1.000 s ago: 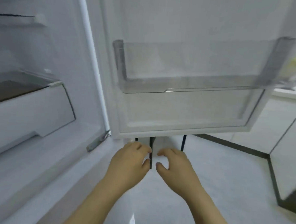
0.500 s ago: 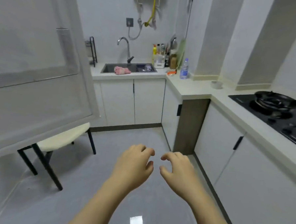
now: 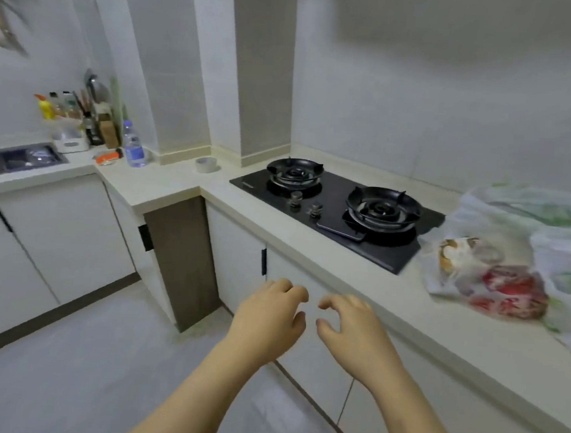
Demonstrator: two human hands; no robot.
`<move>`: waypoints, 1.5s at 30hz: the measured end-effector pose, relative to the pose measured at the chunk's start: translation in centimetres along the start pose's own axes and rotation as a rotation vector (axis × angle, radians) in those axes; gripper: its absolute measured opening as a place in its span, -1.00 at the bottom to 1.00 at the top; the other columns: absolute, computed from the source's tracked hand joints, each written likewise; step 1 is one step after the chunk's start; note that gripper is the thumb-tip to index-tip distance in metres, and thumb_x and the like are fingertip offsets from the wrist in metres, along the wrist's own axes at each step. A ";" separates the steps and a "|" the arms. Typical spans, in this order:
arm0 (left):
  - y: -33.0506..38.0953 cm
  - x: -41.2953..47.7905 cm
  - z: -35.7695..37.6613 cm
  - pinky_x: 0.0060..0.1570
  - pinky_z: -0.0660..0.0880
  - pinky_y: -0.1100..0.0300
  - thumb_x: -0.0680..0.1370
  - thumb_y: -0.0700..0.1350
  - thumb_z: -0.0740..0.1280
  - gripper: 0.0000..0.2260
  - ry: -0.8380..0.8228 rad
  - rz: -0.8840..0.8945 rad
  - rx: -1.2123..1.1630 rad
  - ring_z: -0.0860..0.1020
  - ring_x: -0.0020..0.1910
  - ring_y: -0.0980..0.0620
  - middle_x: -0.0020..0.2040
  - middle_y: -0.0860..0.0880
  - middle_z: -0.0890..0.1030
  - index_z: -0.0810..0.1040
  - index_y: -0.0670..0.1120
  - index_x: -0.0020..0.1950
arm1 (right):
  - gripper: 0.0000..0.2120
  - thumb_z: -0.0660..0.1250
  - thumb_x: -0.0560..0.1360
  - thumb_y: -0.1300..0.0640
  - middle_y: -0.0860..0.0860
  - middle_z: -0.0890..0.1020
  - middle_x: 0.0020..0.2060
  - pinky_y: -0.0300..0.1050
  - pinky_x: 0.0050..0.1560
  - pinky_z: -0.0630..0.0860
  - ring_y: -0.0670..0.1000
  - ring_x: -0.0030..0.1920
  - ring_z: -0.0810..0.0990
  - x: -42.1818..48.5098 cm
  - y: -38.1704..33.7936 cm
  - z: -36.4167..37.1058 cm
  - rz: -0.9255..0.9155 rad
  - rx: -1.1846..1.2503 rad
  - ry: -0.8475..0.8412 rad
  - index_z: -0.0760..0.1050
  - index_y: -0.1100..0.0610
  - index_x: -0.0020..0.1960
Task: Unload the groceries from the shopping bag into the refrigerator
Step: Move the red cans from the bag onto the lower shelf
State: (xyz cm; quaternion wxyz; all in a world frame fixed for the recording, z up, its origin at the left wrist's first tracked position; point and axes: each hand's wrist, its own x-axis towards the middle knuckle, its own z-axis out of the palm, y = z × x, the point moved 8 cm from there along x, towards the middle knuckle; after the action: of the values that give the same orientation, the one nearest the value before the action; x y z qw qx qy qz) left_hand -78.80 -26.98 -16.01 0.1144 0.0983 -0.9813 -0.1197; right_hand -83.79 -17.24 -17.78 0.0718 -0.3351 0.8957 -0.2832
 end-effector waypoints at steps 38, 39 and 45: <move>40.0 34.6 16.2 0.19 0.21 0.16 0.58 -0.05 0.13 -0.70 -0.071 1.012 -0.185 0.35 0.26 0.04 0.23 0.07 0.45 0.42 0.05 0.30 | -0.81 0.27 0.48 0.18 -0.03 0.50 0.00 -0.17 0.09 0.41 0.00 0.09 0.47 0.6 37.2 -27.7 0.841 -0.101 0.810 0.52 0.11 0.09; 40.5 35.0 16.8 0.20 0.21 0.14 0.56 -0.07 0.14 -0.70 -0.071 0.993 -0.184 0.35 0.26 0.03 0.22 0.07 0.46 0.44 0.05 0.29 | -0.83 0.28 0.48 0.18 -0.01 0.52 0.00 -0.18 0.07 0.41 0.01 0.07 0.48 0.5 38.0 -28.1 0.845 -0.101 0.818 0.53 0.12 0.06; 44.0 35.7 18.5 -0.15 0.46 0.14 0.31 -0.07 0.14 -0.71 0.073 1.064 -0.242 0.53 -0.12 0.01 -0.19 0.09 0.56 0.61 0.04 -0.12 | -0.75 0.31 0.44 0.21 0.05 0.53 0.08 -0.12 0.14 0.41 0.07 0.13 0.48 1.1 42.8 -30.2 0.831 -0.124 0.847 0.54 0.14 0.11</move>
State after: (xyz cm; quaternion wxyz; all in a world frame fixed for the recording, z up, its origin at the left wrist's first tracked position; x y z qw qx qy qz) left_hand -124.79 10.99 -14.93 0.2035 -0.4214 -0.8702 -0.1541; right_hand -118.21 22.26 -16.41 -0.2067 0.1818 0.9174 -0.2875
